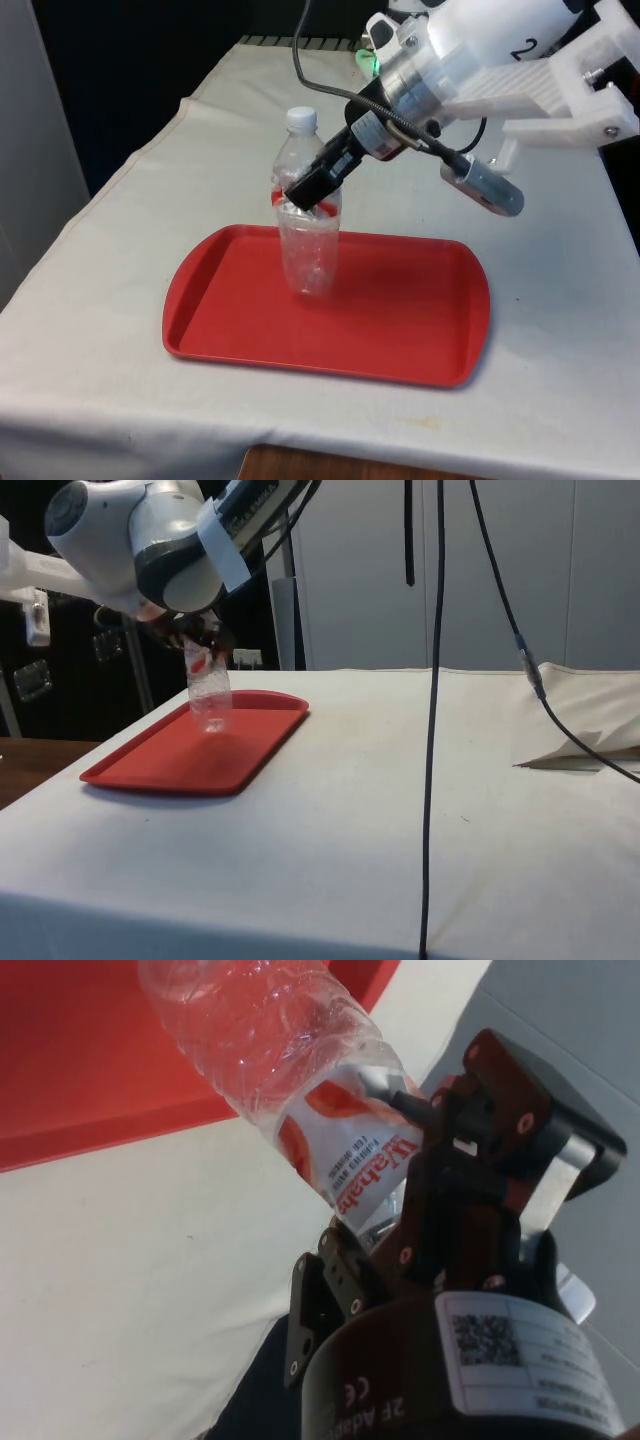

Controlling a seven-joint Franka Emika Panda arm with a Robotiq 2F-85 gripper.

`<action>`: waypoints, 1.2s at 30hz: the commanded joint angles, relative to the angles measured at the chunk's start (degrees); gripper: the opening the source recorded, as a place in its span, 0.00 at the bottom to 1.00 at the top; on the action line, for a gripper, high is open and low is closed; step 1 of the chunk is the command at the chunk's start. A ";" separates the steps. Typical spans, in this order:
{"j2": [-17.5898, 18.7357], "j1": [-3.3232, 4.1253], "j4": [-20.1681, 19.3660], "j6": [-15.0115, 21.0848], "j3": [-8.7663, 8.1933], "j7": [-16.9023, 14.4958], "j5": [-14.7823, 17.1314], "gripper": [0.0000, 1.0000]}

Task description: Place the bottle upright on the tray.

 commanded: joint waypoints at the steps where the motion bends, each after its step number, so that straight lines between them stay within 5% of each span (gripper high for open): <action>1: 0.17 -0.52 0.29 0.57 0.46 -0.23 0.80 0.00; 16: 0.00 -1.15 0.29 0.74 0.46 -1.15 1.78 0.00; 17: 0.11 -0.63 0.34 0.11 0.06 -0.74 1.09 0.00; 19: 0.00 -1.43 0.29 1.09 0.57 -1.55 2.64 0.00; 25: 0.23 -1.78 0.40 1.72 0.52 -2.46 4.47 0.00; 36: 0.29 -1.38 0.34 1.09 0.06 -2.64 4.53 0.00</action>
